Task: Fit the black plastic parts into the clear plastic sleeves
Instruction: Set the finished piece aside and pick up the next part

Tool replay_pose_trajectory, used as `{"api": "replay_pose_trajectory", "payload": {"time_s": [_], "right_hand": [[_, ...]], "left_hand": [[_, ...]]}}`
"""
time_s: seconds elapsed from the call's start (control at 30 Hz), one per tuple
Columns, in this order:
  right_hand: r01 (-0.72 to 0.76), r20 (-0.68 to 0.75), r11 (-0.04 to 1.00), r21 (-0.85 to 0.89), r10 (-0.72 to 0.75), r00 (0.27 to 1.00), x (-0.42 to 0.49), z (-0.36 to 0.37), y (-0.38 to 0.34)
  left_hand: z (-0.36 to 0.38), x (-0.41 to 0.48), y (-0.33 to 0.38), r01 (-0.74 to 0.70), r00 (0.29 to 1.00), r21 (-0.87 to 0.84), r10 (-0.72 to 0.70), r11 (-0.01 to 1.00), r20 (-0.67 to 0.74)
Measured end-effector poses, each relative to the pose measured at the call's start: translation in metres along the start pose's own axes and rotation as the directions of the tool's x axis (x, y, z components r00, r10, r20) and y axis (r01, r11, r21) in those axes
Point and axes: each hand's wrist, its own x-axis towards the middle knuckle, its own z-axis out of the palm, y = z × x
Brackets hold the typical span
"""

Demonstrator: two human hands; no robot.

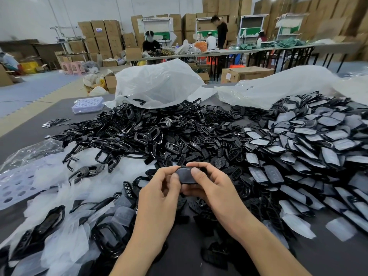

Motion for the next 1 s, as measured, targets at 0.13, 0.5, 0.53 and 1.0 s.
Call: {"api": "replay_pose_trajectory", "payload": {"time_s": [0.13,0.5,0.53,1.0], "right_hand": [[-0.018,-0.022,0.999,0.051,0.019,1.000,0.0008,-0.0004,-0.0001],[-0.043,0.009,0.994,0.099,0.043,0.999,0.0023,-0.0012,-0.0028],[-0.043,0.011,0.994,0.102,0.042,0.999,0.0023,-0.0013,-0.0030],[-0.117,0.071,0.974,0.196,0.104,0.992,0.0039,-0.0046,-0.0020]], "left_hand": [[0.0011,-0.0013,-0.0005,0.017,0.999,-0.014,-0.017,1.000,0.027],[0.0002,0.0020,-0.0007,0.035,0.998,-0.131,-0.027,0.991,0.065],[0.0003,0.0022,-0.0009,0.031,0.998,-0.133,-0.023,0.991,0.065],[-0.0018,-0.0006,0.0027,-0.029,0.993,-0.128,0.043,0.991,0.108]]}}
